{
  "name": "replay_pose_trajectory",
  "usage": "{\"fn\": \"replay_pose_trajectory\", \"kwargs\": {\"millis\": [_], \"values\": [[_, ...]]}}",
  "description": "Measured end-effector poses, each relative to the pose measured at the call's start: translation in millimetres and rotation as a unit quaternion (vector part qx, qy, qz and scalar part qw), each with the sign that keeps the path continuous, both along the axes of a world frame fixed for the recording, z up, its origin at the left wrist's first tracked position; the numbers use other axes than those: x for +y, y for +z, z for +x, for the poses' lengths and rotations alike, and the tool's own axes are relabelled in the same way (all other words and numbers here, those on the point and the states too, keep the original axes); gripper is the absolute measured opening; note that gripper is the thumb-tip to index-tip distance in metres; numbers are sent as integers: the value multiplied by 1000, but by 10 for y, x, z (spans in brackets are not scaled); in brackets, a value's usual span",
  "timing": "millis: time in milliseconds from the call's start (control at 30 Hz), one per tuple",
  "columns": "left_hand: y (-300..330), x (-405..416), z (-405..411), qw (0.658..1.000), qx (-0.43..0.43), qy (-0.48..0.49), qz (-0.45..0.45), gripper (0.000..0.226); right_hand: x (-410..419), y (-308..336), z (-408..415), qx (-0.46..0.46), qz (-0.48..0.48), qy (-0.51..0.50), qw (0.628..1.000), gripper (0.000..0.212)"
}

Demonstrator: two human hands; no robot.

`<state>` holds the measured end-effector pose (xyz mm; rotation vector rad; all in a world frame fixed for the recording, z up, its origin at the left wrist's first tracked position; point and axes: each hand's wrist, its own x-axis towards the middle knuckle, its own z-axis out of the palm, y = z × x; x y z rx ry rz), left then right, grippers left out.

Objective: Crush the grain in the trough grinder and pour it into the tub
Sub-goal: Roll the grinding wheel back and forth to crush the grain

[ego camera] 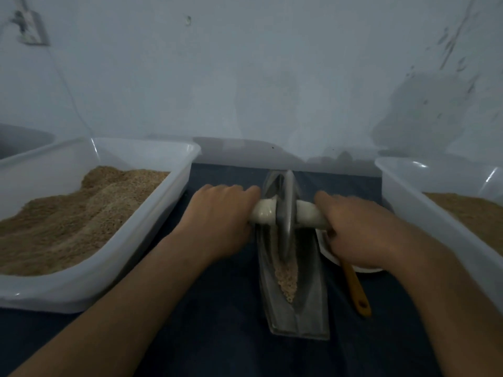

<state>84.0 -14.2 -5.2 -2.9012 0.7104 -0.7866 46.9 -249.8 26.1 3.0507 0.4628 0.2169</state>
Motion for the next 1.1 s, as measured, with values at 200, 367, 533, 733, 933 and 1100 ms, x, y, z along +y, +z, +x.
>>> {"fn": "replay_pose_trajectory", "kwargs": {"millis": [200,367,533,733,933,1100], "values": [[1,-14,-9,999,33,27,-2,26,27,72,-111,51,-4,-10,999,27],[-67,-94,364,995,15,81,-47,30,144,-52,313,-117,-24,-30,992,31],[-14,-73,315,995,34,77,-52,29,156,-82,277,-135,-42,-29,990,34],[-48,74,-258,997,-55,-11,49,68,-77,-115,-279,-58,-10,17,998,46],[7,-81,84,996,35,78,-25,29,97,-36,153,-79,-34,-59,995,28],[39,-170,528,987,81,115,-73,18,171,73,691,-121,-96,-65,986,28]]}}
